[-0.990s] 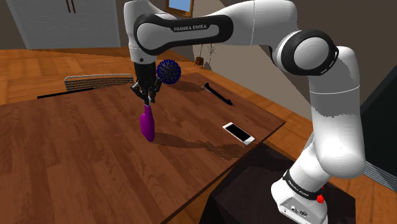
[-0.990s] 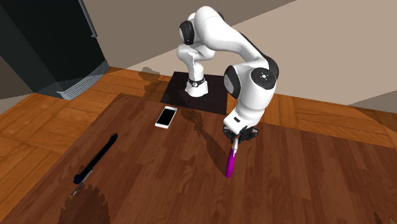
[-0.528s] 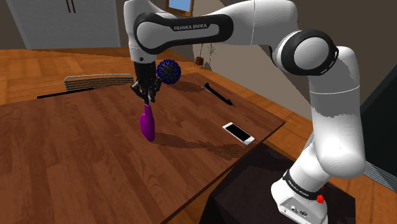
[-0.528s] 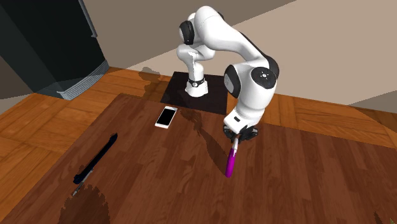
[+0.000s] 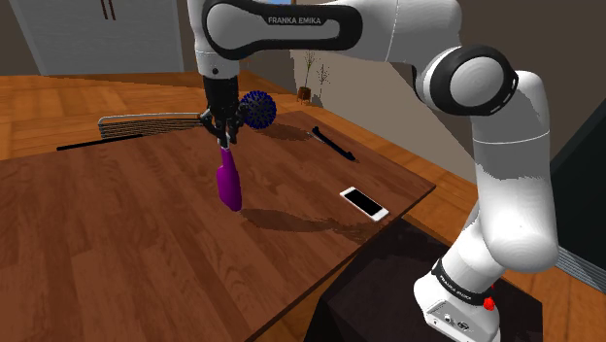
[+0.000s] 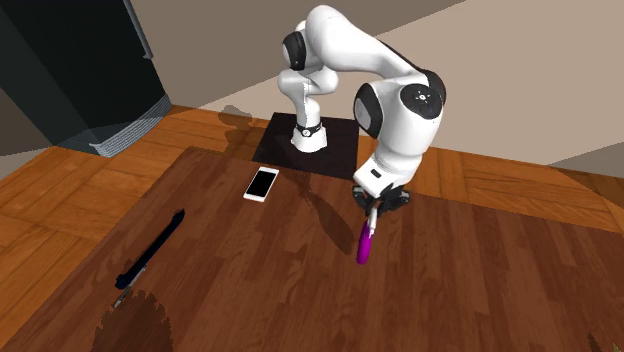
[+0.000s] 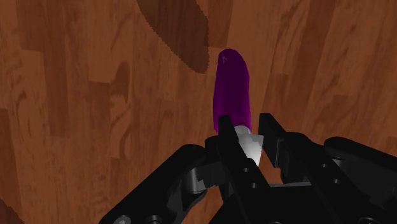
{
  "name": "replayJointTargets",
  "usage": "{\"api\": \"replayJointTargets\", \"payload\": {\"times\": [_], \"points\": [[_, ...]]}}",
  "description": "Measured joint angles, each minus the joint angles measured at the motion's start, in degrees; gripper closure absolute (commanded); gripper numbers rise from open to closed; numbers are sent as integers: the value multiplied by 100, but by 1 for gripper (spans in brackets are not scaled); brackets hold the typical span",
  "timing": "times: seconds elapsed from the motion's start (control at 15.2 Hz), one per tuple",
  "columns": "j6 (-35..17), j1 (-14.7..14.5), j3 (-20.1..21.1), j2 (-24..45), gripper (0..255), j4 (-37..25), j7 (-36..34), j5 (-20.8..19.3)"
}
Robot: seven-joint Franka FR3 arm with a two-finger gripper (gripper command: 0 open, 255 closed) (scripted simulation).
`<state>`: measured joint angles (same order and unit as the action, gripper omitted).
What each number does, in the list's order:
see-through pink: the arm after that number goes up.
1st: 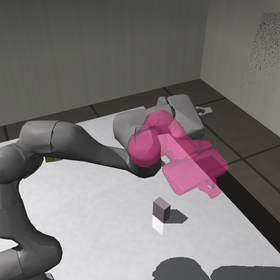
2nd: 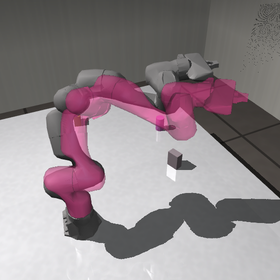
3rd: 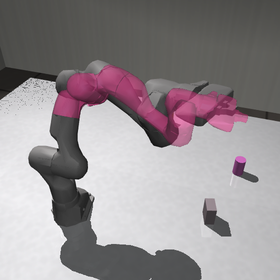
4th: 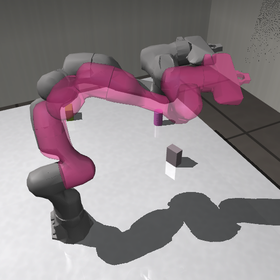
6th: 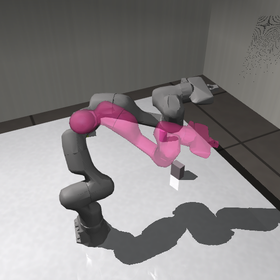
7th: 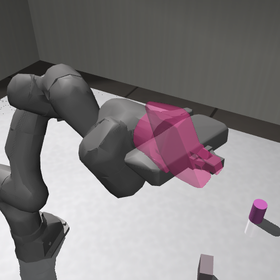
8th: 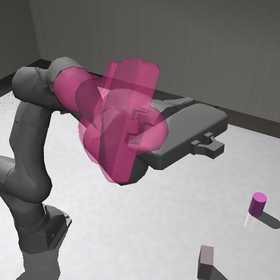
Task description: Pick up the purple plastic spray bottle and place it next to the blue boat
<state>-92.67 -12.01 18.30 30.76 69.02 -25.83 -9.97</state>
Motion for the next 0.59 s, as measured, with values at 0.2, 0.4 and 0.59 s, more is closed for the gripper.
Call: {"api": "replayJointTargets", "payload": {"times": [0.2,0.4,0.59], "points": [[271,-37,-2,54,255,-327,20,-9],[533,-82,-7,131,255,-670,37,-26],[834,-140,-11,217,255,-1060,52,-47]]}}
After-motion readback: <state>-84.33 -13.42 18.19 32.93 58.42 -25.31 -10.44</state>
